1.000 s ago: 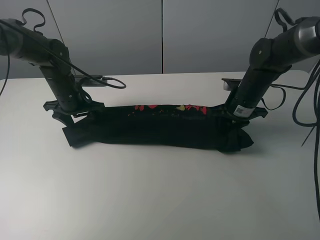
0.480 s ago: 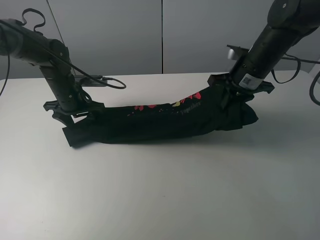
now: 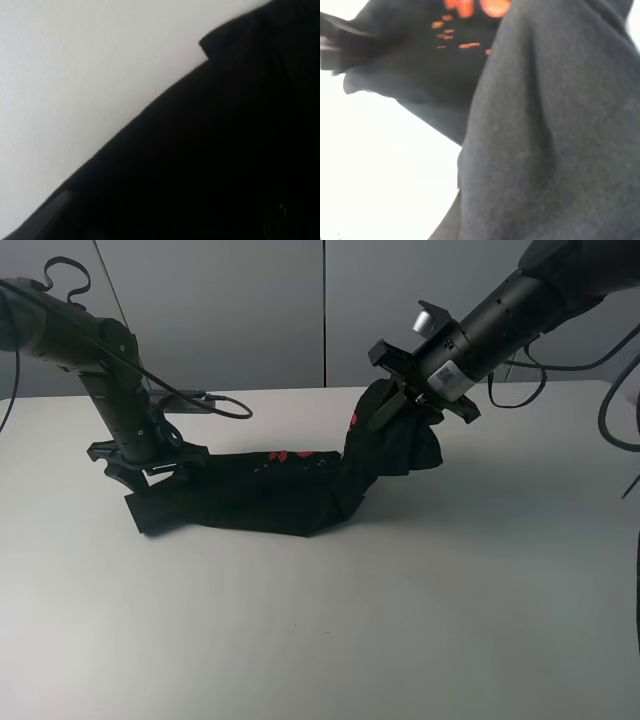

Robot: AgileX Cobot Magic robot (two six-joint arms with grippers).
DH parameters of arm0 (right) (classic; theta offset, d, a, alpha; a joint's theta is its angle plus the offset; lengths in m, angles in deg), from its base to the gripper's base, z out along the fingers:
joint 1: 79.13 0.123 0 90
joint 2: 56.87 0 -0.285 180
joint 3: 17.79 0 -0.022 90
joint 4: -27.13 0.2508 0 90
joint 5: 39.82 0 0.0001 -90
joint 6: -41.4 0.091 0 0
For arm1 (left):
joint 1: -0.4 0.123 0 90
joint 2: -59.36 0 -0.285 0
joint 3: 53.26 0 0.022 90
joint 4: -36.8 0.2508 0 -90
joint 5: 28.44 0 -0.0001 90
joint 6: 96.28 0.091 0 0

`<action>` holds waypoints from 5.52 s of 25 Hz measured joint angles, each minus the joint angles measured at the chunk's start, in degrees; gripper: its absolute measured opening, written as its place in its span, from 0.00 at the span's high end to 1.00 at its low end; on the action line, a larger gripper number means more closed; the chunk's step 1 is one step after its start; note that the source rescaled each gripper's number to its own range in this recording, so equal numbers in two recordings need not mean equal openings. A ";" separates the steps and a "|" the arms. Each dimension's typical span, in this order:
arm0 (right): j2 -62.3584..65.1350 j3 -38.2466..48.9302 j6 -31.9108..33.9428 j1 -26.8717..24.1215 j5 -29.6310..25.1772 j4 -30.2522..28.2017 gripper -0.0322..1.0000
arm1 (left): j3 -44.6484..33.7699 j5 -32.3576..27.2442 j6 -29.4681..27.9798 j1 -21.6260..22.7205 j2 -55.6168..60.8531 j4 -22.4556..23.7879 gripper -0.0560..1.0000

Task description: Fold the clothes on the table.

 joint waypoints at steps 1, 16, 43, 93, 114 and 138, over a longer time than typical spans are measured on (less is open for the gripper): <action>-0.66 0.00 -0.97 1.00 0.49 2.26 0.85 | 0.00 0.00 0.00 0.00 0.00 0.00 0.08; -16.17 -5.80 -10.93 12.52 5.46 23.61 0.85 | 0.00 0.00 0.21 0.00 0.00 0.00 0.08; -19.87 -8.38 -11.26 16.18 16.22 28.80 0.85 | 10.47 -5.98 3.00 0.23 4.69 1.47 0.08; 14.08 6.08 22.24 15.13 16.59 -50.12 0.08 | 10.03 -12.47 12.03 8.59 28.21 0.16 0.08; 75.48 29.91 25.90 15.13 -3.85 -50.62 0.00 | -28.55 -14.51 6.90 8.59 86.15 2.95 0.00; 110.52 43.36 23.60 15.13 -7.95 -44.99 0.00 | -48.23 -15.06 3.56 8.59 117.97 -0.83 0.00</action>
